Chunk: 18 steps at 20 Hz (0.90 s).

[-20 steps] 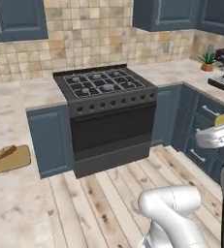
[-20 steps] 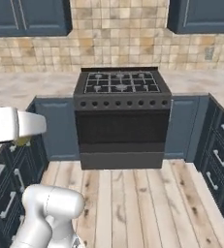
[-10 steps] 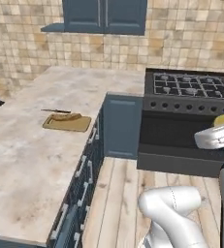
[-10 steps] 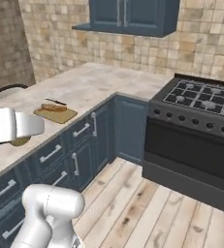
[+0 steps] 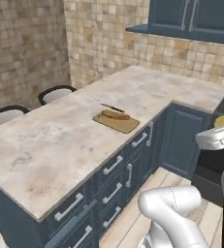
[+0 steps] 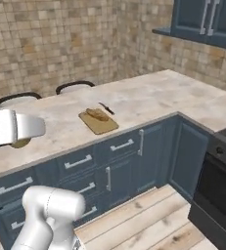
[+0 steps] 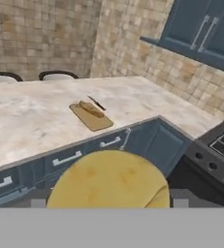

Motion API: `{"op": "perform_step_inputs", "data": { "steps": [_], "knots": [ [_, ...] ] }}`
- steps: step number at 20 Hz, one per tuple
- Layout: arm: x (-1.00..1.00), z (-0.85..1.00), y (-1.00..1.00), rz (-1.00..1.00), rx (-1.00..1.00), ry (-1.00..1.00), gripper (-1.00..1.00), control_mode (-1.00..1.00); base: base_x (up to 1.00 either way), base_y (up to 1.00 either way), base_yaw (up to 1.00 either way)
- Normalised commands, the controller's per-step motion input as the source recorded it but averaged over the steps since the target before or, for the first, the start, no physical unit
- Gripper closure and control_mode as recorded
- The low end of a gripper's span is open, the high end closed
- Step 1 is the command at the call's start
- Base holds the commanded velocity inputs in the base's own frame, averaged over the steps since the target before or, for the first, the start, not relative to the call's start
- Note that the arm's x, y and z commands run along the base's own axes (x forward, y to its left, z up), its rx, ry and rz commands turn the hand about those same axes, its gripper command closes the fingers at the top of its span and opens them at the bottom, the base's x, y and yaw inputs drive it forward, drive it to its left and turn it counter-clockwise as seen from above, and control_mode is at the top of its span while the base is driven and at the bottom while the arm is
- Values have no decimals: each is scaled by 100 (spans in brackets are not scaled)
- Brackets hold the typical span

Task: Retrieve the sausage and cheese from the fridge and place them on the cutting board on the counter.

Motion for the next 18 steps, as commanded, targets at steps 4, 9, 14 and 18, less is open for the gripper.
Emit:
{"op": "perform_step_inputs", "data": {
  "steps": [4, 9, 14, 18],
  "knots": [
    [0, 0, 0, 0, 0, 0, 100, 100, 56, -91, 65],
    [0, 0, 0, 0, 0, 0, 100, 100, 31, -96, 65],
    [0, 0, 0, 0, 0, 0, 100, 100, 0, -74, 68],
    [0, 0, 0, 0, 0, 0, 100, 100, 10, -47, 59]
  ]
}}
